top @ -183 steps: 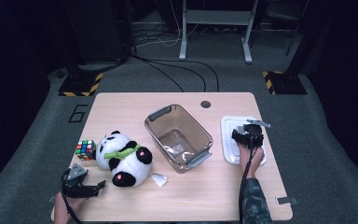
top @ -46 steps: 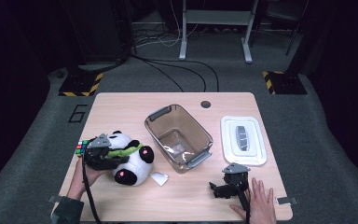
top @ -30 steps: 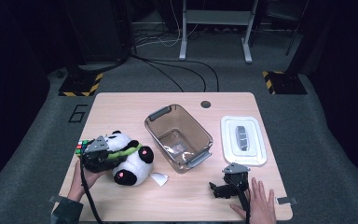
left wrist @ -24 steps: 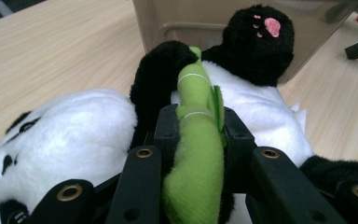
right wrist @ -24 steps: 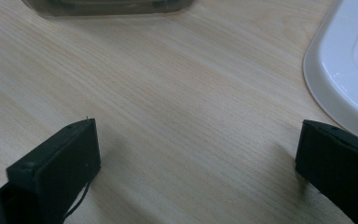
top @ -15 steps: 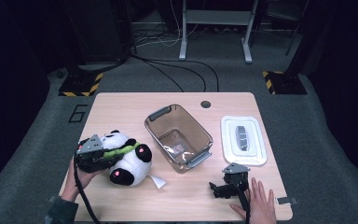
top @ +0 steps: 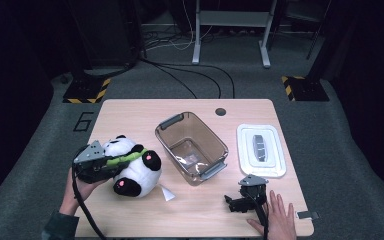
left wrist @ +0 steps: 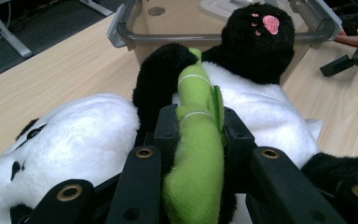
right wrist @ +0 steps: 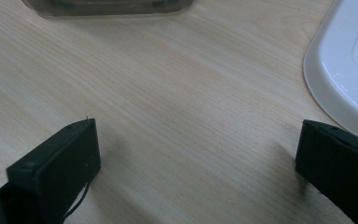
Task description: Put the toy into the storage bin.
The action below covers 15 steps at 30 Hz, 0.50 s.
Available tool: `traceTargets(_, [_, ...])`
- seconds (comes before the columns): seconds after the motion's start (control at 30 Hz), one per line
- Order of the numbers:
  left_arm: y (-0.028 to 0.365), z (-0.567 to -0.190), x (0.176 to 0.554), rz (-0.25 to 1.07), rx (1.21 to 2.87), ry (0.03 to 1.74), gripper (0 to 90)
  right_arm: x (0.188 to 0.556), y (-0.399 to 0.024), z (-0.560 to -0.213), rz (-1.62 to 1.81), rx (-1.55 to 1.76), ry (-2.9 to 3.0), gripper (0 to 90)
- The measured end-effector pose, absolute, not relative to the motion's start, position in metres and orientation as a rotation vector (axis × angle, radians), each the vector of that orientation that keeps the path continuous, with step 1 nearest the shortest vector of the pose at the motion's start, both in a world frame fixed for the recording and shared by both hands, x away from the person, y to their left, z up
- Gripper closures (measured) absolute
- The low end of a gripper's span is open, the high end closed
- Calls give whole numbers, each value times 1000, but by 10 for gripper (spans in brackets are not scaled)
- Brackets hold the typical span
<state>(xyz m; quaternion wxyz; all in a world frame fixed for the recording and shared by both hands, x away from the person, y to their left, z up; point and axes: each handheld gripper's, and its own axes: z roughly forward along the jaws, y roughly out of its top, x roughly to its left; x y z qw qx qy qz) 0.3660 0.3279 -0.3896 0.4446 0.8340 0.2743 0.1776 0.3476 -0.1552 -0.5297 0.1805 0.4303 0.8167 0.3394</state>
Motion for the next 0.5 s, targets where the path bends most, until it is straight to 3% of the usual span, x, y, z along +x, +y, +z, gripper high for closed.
traceTargets(0.5, [322, -357, 361, 469, 2070, 620, 731, 348, -155, -530, 959, 1216, 2307, 0])
